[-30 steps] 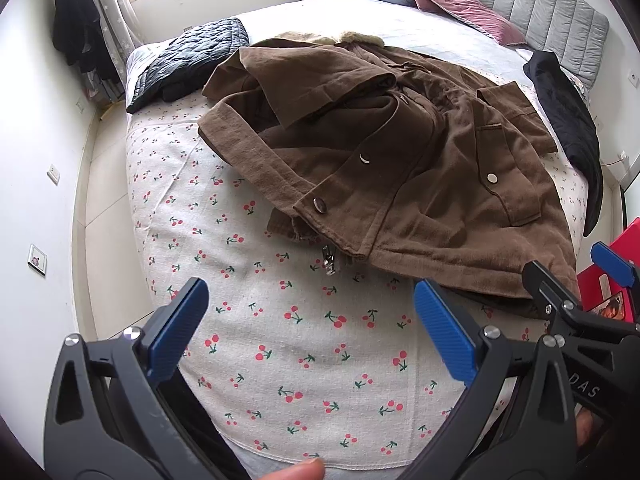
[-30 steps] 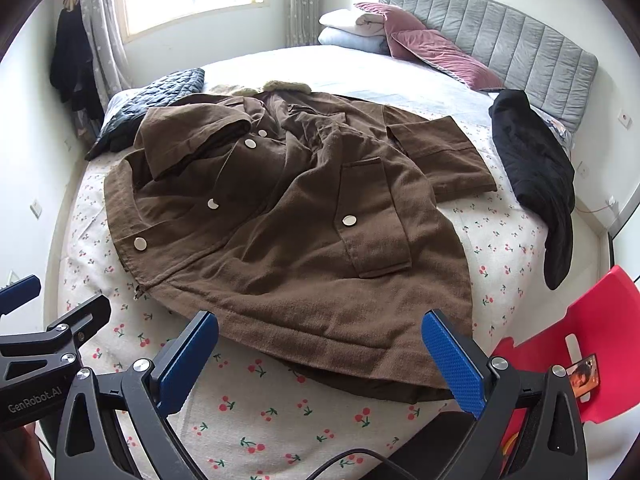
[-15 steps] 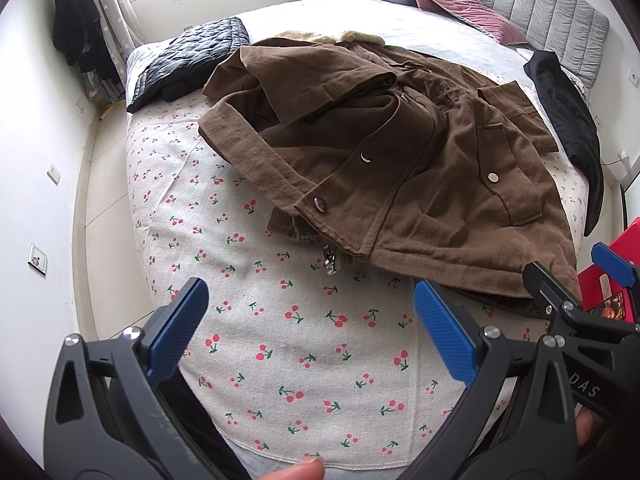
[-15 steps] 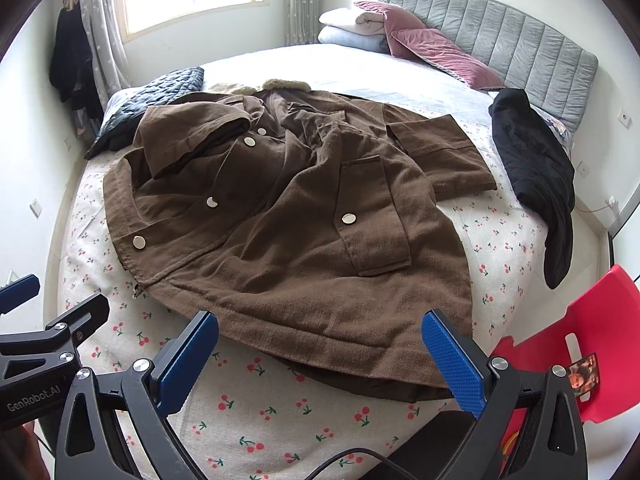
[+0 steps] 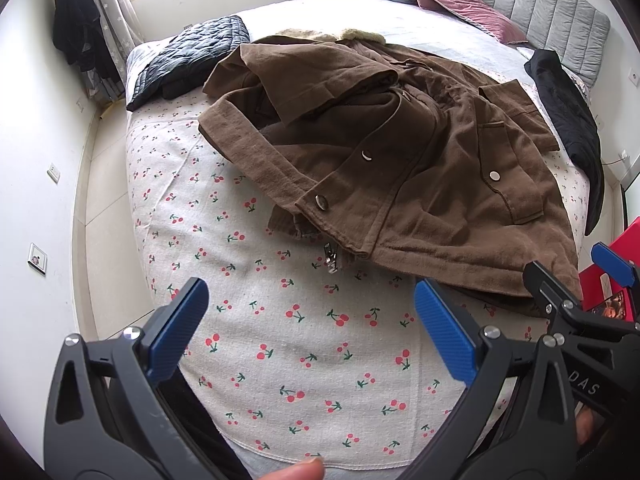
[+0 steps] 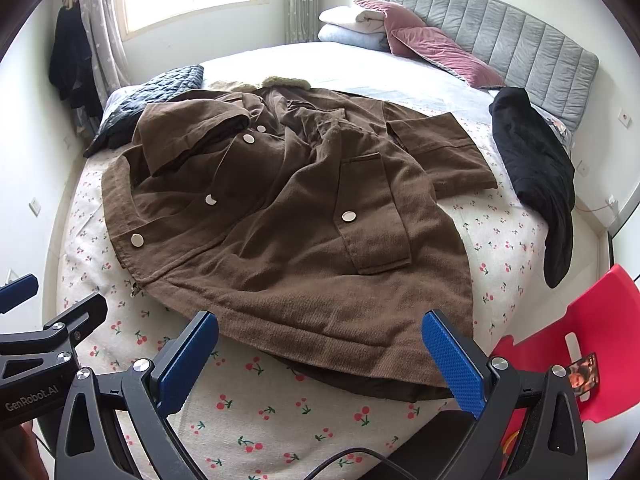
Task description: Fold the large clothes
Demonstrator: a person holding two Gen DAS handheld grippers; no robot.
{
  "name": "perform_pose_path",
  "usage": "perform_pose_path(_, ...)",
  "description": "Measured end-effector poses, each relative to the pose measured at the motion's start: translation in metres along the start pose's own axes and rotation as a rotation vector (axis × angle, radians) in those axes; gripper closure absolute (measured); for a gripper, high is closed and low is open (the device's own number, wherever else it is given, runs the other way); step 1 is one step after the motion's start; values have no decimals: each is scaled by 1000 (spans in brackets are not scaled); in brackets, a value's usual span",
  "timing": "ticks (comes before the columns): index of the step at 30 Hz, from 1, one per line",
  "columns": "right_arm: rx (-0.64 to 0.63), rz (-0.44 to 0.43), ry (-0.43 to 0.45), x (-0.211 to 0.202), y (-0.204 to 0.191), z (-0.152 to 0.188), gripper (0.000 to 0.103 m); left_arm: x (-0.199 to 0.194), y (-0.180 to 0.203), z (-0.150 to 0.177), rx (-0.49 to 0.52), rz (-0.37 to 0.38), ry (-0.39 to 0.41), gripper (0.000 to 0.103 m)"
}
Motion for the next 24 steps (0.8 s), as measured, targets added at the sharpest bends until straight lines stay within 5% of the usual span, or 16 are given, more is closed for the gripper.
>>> perform_pose_path(10, 1, 4, -7, 3, 2, 1, 1, 4, -3, 3, -4, 3, -11, 1)
perform_pose_path(24, -9, -1, -23, 16, 9, -10, 1, 24, 2, -10, -7, 101, -59, 1)
Point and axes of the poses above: each gripper's, at about its wrist camera, not at the fingertips, and x roughly the way its jaws point, y to its right, z to its underside, the point moved 6 cm from there along x, roughly the way its jaws point, and after that the axes turned 8 degrees about -z, right-handed, at the moved point
